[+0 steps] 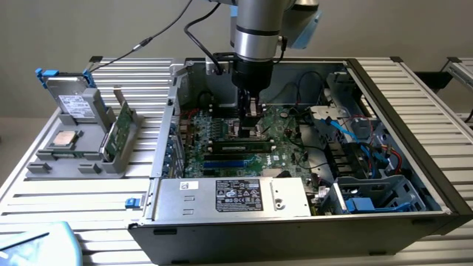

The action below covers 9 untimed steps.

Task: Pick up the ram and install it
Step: 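Insert the ram into the slot, then press down the ram until it locks into place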

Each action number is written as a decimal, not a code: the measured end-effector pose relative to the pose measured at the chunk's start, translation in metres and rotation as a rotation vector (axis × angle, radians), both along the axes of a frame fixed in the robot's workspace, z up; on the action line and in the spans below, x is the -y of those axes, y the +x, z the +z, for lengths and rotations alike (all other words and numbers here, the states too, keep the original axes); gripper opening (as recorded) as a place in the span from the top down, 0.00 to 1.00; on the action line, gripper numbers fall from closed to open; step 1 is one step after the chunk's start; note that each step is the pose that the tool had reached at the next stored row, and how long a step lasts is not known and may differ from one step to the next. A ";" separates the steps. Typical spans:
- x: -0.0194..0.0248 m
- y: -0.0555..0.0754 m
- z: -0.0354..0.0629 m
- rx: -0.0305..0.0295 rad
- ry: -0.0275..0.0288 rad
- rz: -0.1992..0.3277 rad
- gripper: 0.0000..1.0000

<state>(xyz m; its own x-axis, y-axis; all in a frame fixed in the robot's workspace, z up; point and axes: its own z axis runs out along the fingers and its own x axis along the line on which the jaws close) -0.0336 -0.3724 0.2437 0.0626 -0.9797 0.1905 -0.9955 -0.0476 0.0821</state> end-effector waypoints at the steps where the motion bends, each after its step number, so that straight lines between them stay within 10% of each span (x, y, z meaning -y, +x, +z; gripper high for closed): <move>1: 0.0000 0.000 0.0000 0.0000 0.0000 0.000 0.89; 9: 0.0000 0.000 0.0000 0.0000 0.0000 0.000 0.89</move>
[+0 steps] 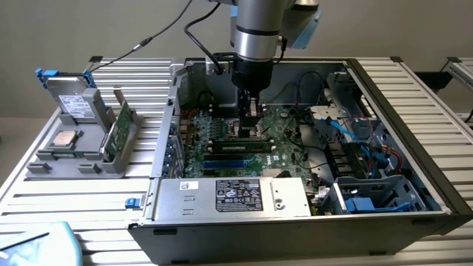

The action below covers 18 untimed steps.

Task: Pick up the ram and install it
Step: 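Press down the ram until it locks into place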

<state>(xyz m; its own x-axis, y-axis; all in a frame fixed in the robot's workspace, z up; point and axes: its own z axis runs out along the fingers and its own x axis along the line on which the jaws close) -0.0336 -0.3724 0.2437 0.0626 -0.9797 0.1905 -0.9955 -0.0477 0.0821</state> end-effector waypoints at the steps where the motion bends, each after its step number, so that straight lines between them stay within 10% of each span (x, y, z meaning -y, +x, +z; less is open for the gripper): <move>1: 0.0000 0.000 0.0000 0.0000 0.0001 0.000 0.89; 3: 0.0000 0.000 0.0000 0.0029 0.0001 0.000 0.89; 10: 0.0005 -0.003 0.0009 0.0616 0.0272 0.000 0.89; 18: 0.0156 -0.002 0.0027 0.0649 0.0614 -0.001 0.89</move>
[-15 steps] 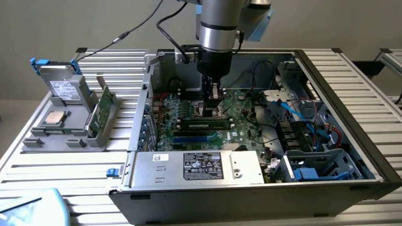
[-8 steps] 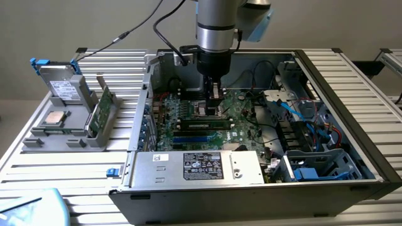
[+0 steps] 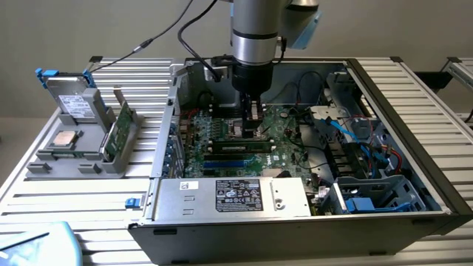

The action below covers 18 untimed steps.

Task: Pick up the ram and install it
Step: 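Press down the ram until it locks into place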

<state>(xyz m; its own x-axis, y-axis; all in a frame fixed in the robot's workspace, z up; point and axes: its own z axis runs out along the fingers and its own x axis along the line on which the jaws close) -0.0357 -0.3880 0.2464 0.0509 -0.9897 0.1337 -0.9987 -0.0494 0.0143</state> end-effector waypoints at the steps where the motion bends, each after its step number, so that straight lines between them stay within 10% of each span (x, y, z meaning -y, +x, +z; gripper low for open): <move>1: 0.0023 0.001 0.0000 0.0000 0.0036 0.000 0.89; 8: 0.0062 0.018 -0.0018 0.0001 0.0162 0.000 0.89; 18: 0.0064 0.025 -0.0107 0.0000 0.0194 0.000 0.89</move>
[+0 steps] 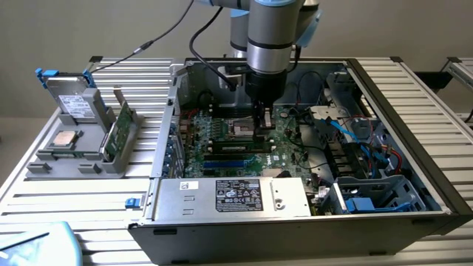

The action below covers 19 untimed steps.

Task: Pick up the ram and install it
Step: 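Press down the ram until it locks into place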

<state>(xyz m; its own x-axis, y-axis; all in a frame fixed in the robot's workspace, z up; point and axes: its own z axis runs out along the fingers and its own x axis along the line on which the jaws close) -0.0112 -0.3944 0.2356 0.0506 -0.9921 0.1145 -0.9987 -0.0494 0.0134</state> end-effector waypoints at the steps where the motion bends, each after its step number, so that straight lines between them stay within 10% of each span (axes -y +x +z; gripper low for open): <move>1: 0.0000 0.001 -0.0007 0.0000 0.0000 0.000 0.89; 19: -0.0040 0.002 -0.0099 -0.0009 -0.0007 -0.003 0.89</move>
<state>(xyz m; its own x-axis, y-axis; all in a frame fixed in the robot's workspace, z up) -0.0095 -0.3904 0.2257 0.0479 -0.9922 0.1152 -0.9988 -0.0466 0.0143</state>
